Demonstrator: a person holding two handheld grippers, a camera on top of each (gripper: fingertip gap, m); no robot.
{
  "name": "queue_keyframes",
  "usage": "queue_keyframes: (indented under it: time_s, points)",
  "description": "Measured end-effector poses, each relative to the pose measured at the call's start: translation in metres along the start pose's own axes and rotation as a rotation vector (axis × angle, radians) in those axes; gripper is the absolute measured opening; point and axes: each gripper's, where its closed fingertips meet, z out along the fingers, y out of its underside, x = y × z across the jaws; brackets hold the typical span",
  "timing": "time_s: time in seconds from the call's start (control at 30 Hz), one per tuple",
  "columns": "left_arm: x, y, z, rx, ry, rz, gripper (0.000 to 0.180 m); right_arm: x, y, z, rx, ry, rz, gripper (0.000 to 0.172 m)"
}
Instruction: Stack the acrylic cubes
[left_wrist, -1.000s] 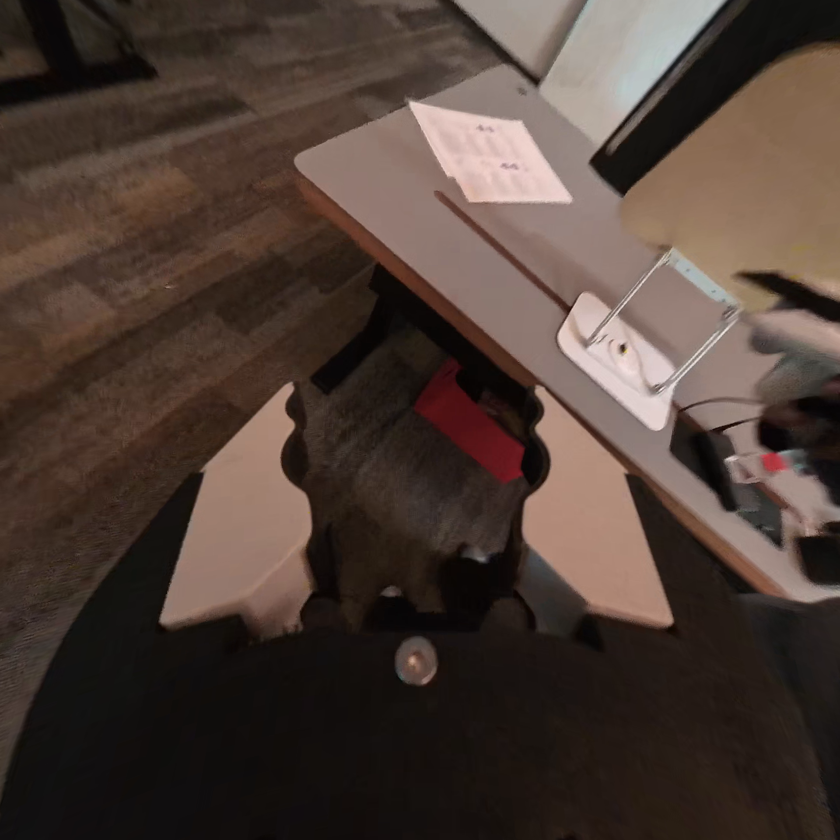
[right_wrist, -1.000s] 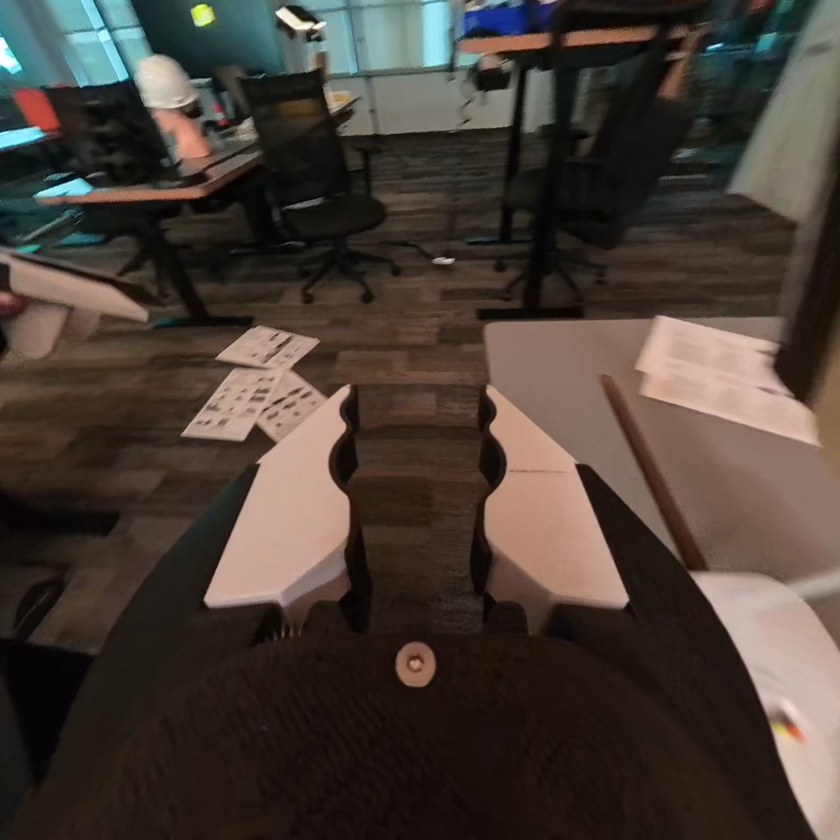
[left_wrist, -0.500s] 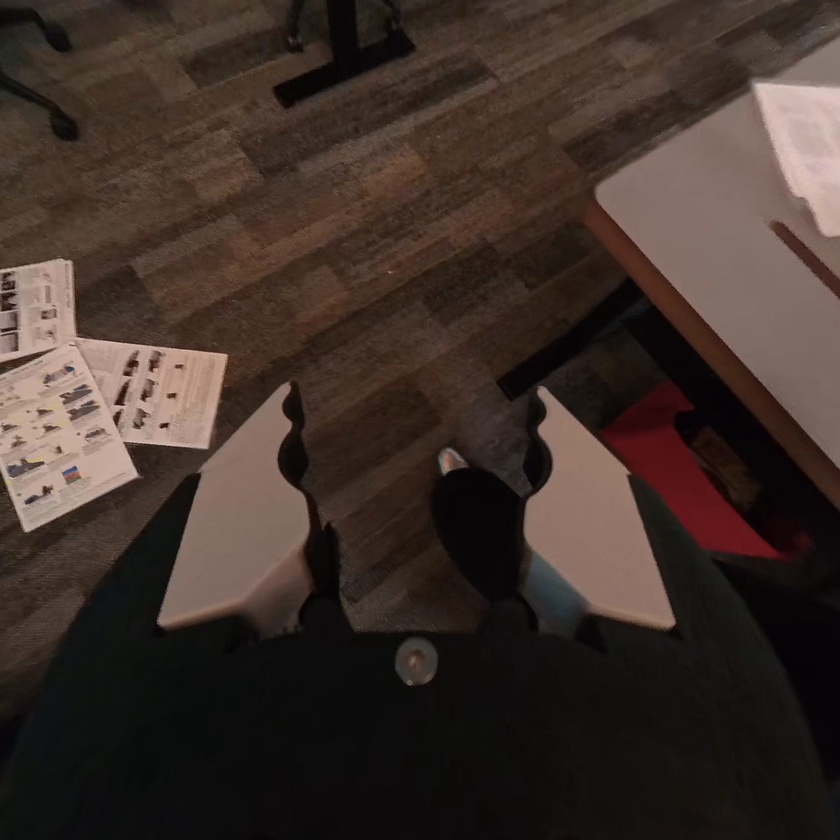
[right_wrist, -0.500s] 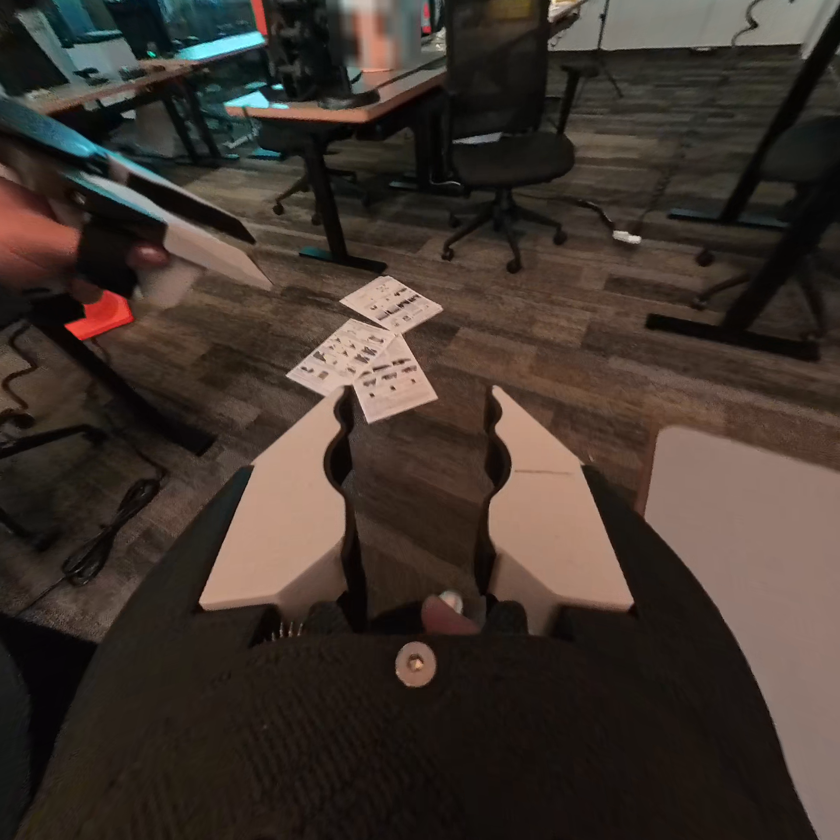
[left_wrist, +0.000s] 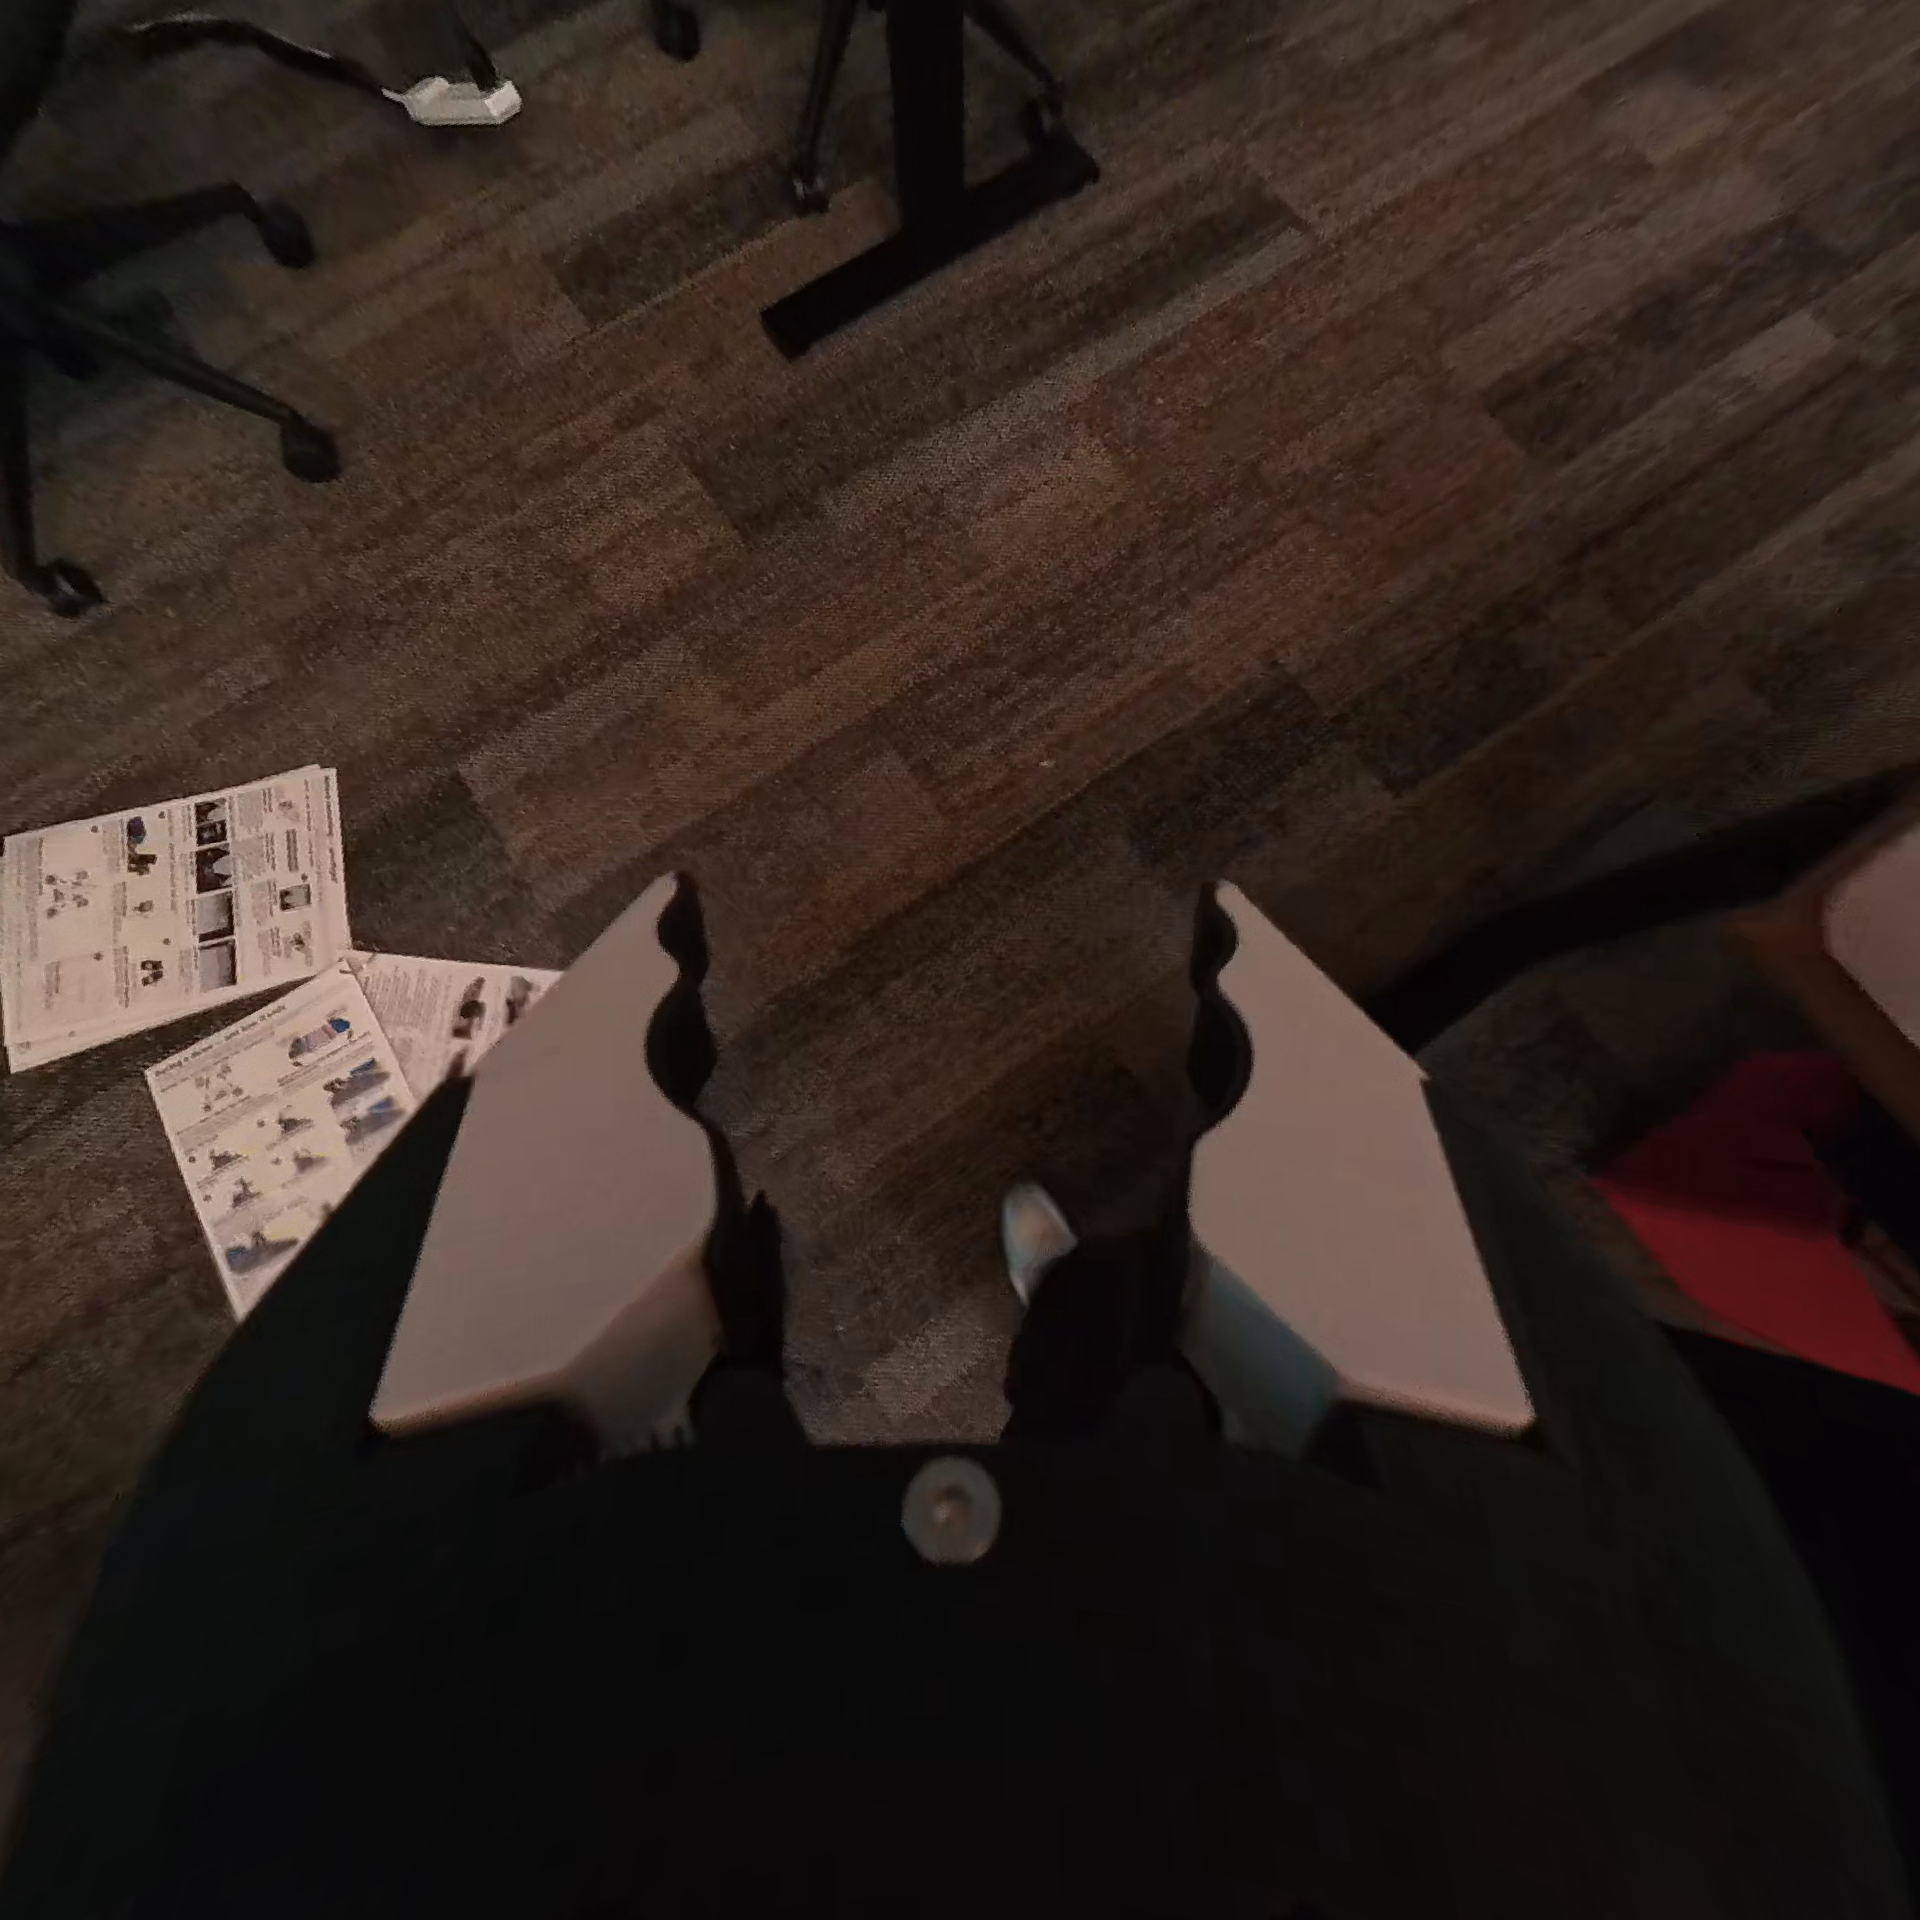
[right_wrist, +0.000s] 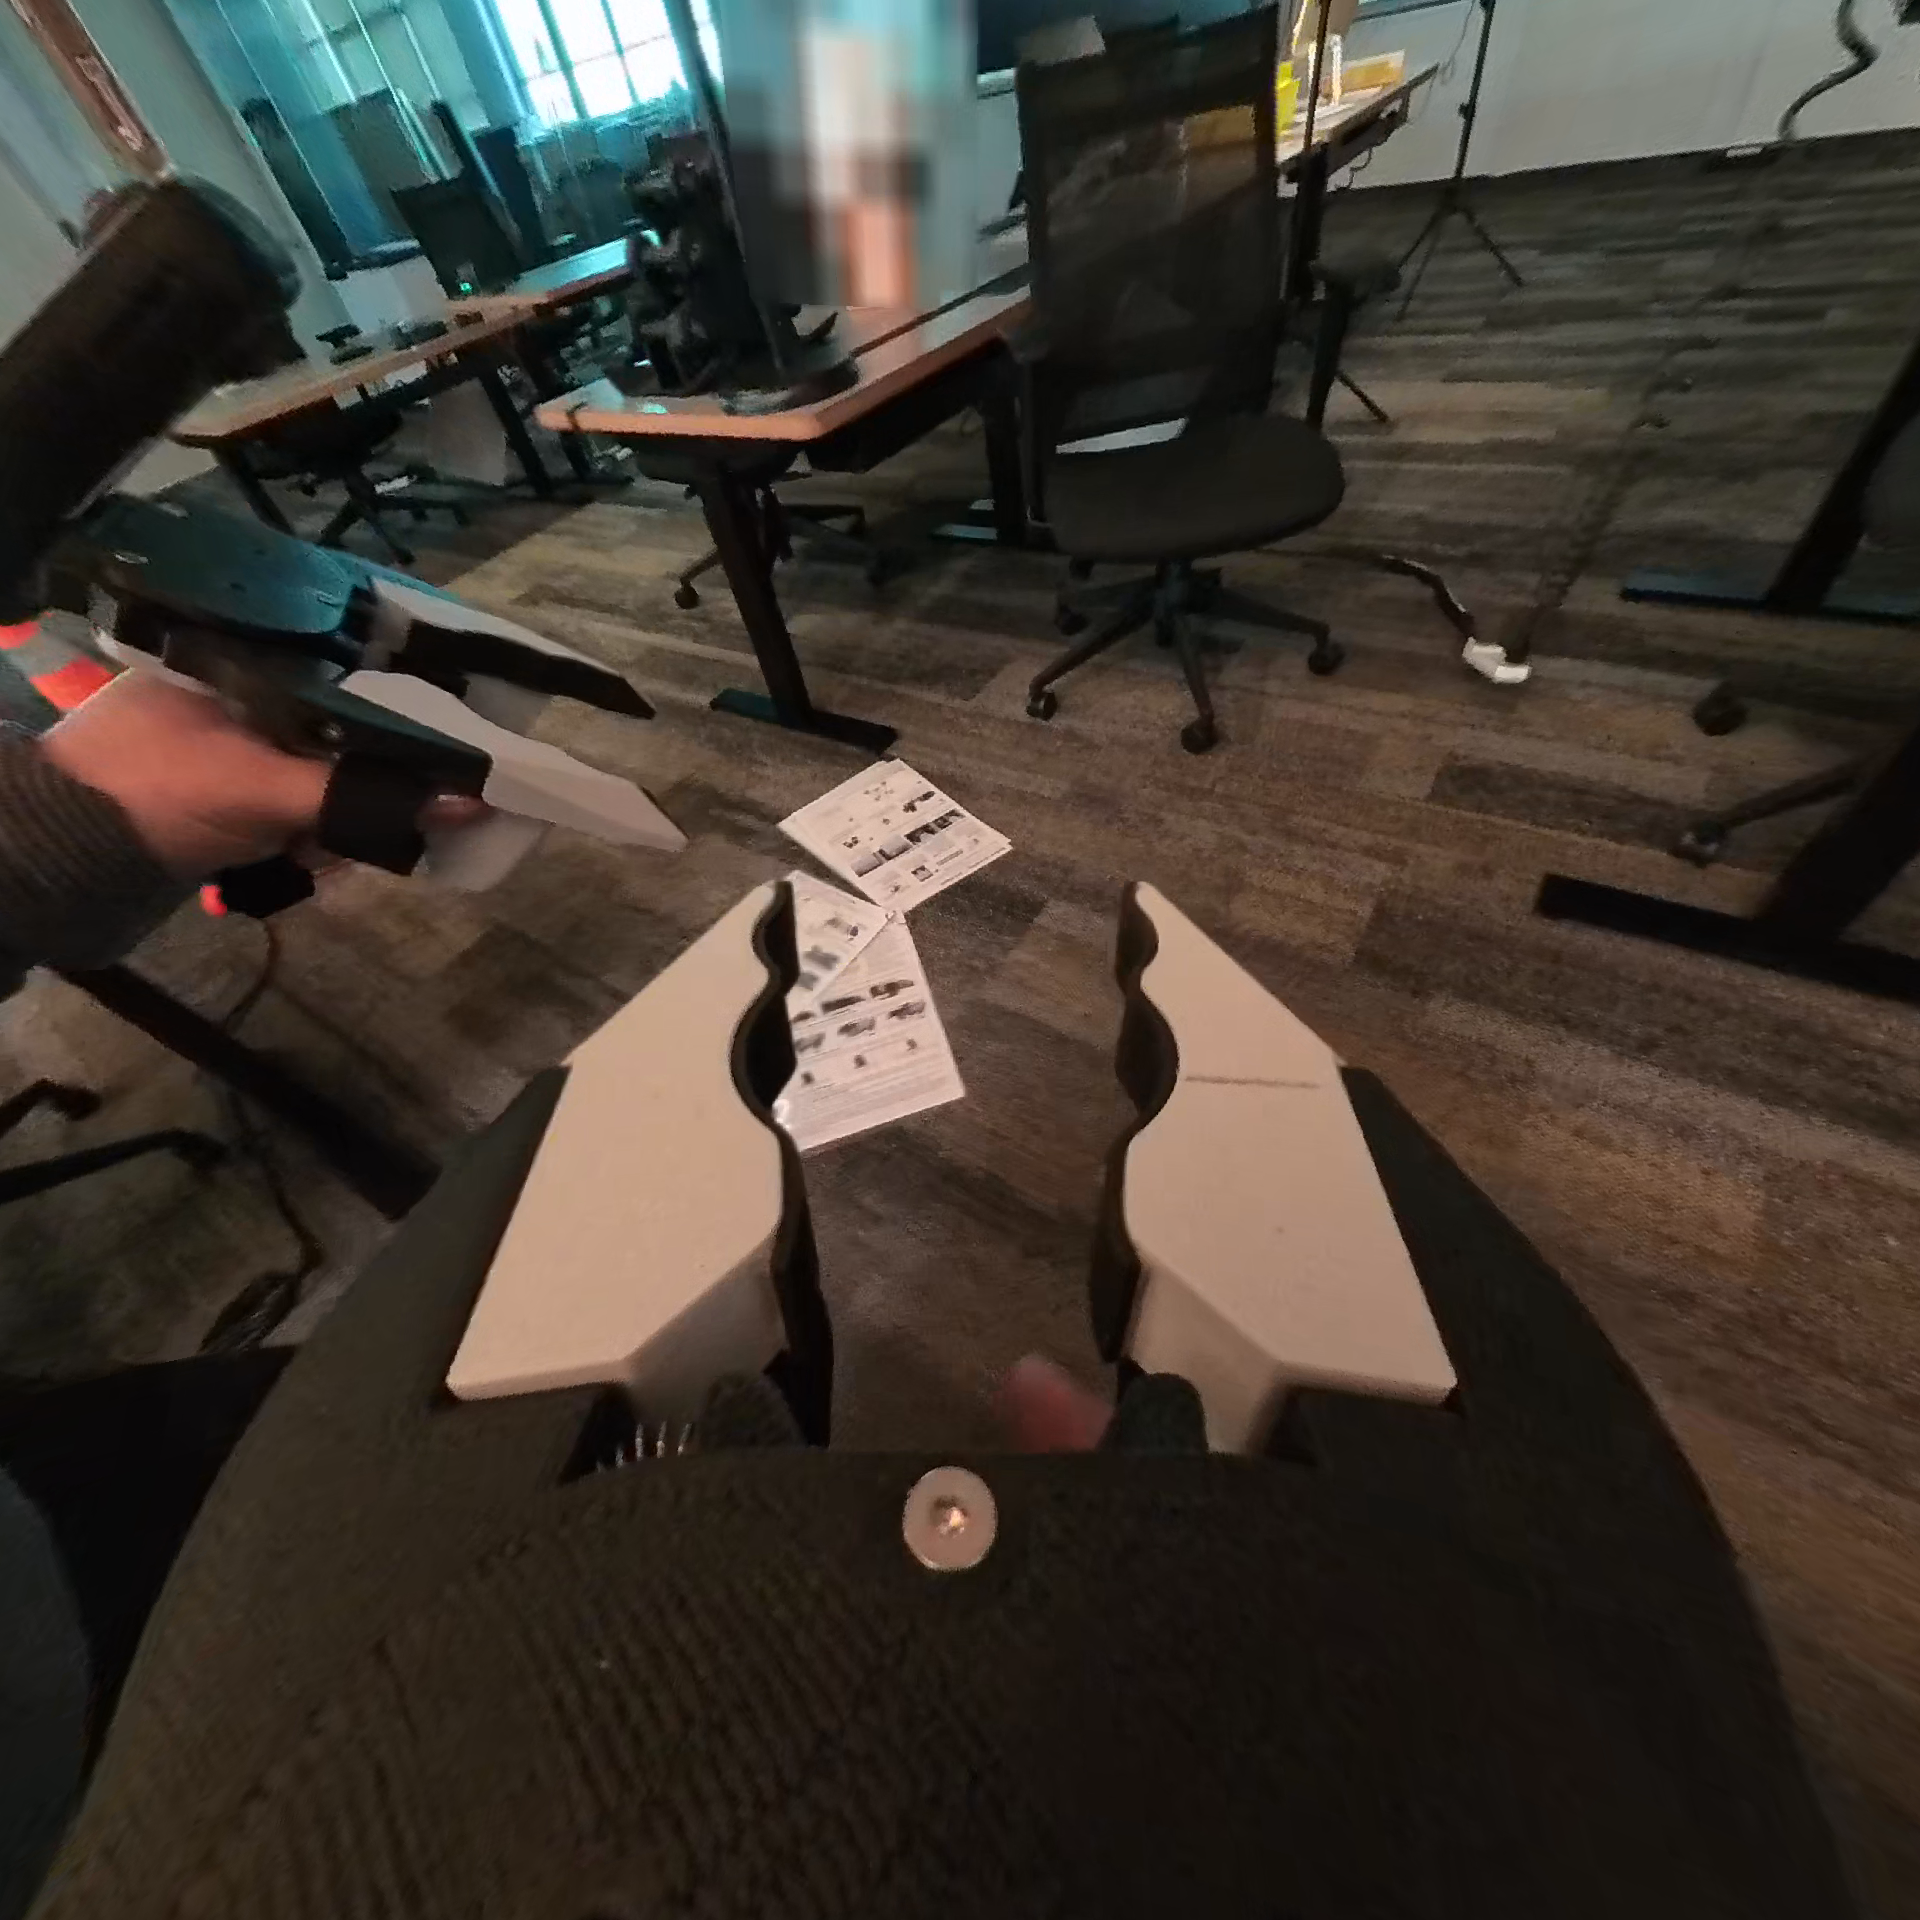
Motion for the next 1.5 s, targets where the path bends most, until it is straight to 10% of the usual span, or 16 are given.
queue_keyframes:
  time_s: [0.33, 0.53, 1.0, 1.5]
  points:
    - [-0.074, -0.142, 0.175, 0.030, 0.087, 0.195, 0.109, 0.173, -0.023, 0.118, 0.005, 0.217, 0.085, 0.058]
    - [-0.037, -0.257, 0.239, 0.091, 0.325, 0.466, 0.110, 0.275, -0.084, 0.124, 0.082, 0.441, 0.124, 0.035]
    - [0.238, -0.476, 0.391, 0.308, 0.945, 0.617, 0.077, 0.529, -0.081, -0.093, 0.358, 1.165, 0.074, 0.052]
    - [0.584, -0.716, 0.559, 0.432, 1.281, 0.473, 0.080, 0.847, -0.100, -0.347, 0.229, 1.513, -0.062, 0.059]
